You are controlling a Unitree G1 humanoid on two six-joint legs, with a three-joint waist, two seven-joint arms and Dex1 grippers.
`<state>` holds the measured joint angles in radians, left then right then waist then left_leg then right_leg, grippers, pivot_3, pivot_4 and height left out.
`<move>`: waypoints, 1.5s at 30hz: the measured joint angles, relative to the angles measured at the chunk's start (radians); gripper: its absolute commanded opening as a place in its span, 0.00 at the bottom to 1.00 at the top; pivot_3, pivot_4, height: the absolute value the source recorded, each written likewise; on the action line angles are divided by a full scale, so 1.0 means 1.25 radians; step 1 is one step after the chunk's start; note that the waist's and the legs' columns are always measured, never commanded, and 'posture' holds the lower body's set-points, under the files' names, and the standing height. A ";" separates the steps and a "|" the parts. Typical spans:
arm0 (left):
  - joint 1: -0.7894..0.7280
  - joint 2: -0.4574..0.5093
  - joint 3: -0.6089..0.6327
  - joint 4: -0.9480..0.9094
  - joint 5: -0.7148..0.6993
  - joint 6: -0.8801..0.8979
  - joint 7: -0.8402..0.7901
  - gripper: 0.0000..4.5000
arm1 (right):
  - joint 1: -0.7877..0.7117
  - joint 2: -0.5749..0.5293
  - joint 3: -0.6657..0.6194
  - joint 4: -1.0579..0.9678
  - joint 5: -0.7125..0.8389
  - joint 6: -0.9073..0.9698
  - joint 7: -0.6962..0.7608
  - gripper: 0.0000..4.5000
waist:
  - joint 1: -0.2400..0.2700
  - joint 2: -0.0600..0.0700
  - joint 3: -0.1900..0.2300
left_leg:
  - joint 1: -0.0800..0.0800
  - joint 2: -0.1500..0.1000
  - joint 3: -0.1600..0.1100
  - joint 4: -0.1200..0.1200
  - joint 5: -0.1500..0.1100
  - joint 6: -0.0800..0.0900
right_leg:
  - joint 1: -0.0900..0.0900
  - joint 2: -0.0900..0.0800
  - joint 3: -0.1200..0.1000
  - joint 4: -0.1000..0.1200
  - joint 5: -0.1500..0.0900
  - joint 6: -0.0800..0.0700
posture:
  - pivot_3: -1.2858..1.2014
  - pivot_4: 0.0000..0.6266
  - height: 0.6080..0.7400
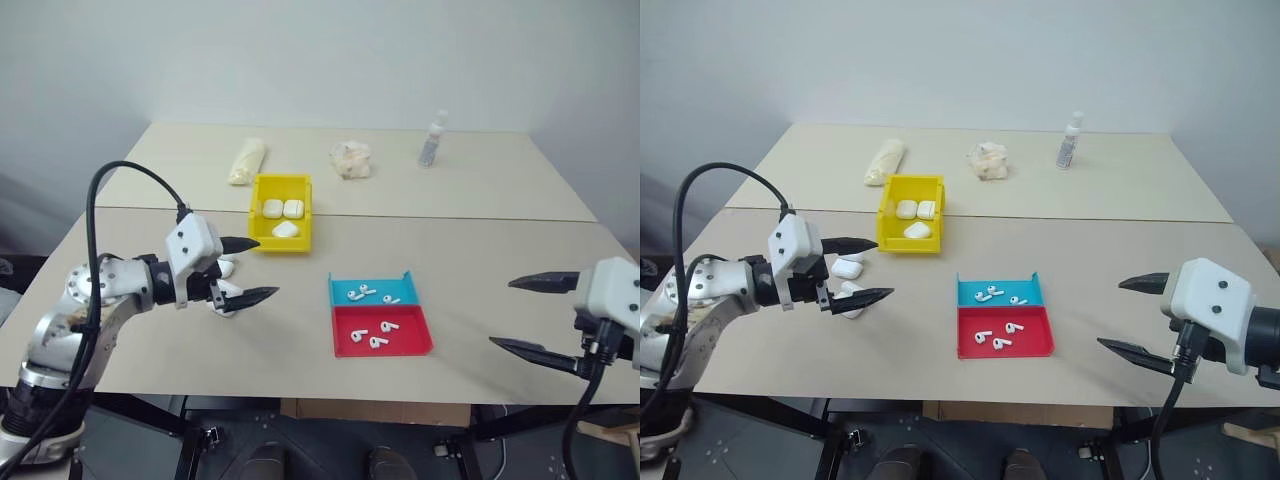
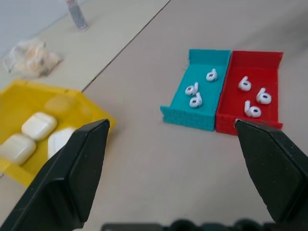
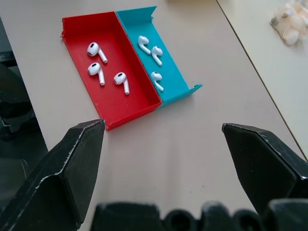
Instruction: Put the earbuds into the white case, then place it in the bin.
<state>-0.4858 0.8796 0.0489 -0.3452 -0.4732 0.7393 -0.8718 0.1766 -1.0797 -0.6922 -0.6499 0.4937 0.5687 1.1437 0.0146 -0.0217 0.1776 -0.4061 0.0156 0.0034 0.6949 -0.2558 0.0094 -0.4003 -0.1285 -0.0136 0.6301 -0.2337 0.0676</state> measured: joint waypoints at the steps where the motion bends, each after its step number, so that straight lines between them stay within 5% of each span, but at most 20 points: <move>1: -0.043 0.011 -0.010 -0.006 0.001 0.076 0.032 1.00 | 0.000 0.000 0.002 -0.007 0.001 0.004 -0.003 1.00 | 0.000 0.000 0.000 | 0.000 0.000 0.000 0.000 0.000 0.000 | 0.000 0.000 0.000 0.000 0.000 0.000 | 0.52 0.24 1.00; 8: -0.349 0.033 -0.143 0.094 0.001 0.555 0.124 1.00 | 0.027 0.013 0.025 -0.039 -0.003 0.024 -0.040 1.00 | -0.004 -0.002 0.000 | -0.001 -0.001 0.000 0.000 0.000 0.000 | -0.001 0.000 0.001 0.000 -0.001 0.001 | 0.52 0.24 1.00; 15: -0.518 -0.017 -0.240 0.386 0.048 0.681 0.177 1.00 | 0.026 0.023 0.067 -0.047 -0.002 0.038 -0.079 1.00 | -0.011 -0.002 0.000 | -0.001 -0.001 0.000 0.000 0.000 0.000 | -0.002 0.000 0.001 0.001 -0.001 0.001 | 0.52 0.24 1.00; 19: -0.580 0.001 -0.391 0.522 0.068 0.669 0.132 1.00 | 0.023 0.038 0.083 -0.046 -0.002 0.042 -0.104 1.00 | -0.010 -0.003 0.001 | -0.002 -0.001 0.000 0.000 0.000 0.000 | -0.003 0.000 0.001 0.001 -0.001 0.001 | 0.52 0.24 1.00; 26: -0.701 -0.068 -0.492 0.819 0.161 0.512 0.043 1.00 | 0.037 0.046 0.123 -0.048 -0.016 0.047 -0.134 1.00 | -0.001 -0.004 0.001 | -0.004 -0.001 0.000 0.000 0.000 0.000 | -0.003 0.000 0.001 0.000 -0.001 0.001 | 0.52 0.24 1.00; 33: -0.762 -0.160 -0.538 1.058 0.257 0.414 -0.078 1.00 | 0.069 0.061 0.120 -0.063 -0.024 0.068 -0.162 1.00 | -0.005 -0.005 0.001 | -0.006 -0.001 0.001 0.001 0.000 0.000 | -0.005 0.000 0.000 0.001 -0.001 0.001 | 0.52 0.24 1.00; 45: -0.767 -0.246 -0.514 1.230 0.415 0.276 -0.116 1.00 | 0.087 0.074 0.120 -0.091 -0.042 0.091 -0.192 1.00 | -0.002 -0.008 0.003 | -0.007 -0.001 0.000 0.002 0.000 0.000 | -0.005 0.000 -0.001 0.001 -0.001 0.001 | 0.52 0.24 1.00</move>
<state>-1.4447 0.5721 -0.5940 1.1925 0.0458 1.0846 -1.0169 0.2852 -0.9869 -0.5421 -0.7636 0.4406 0.6818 0.9036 0.0117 -0.0313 0.1814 -0.4149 0.0146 0.0033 0.6969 -0.2557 0.0096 -0.4064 -0.1284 -0.0143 0.6311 -0.2347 0.0689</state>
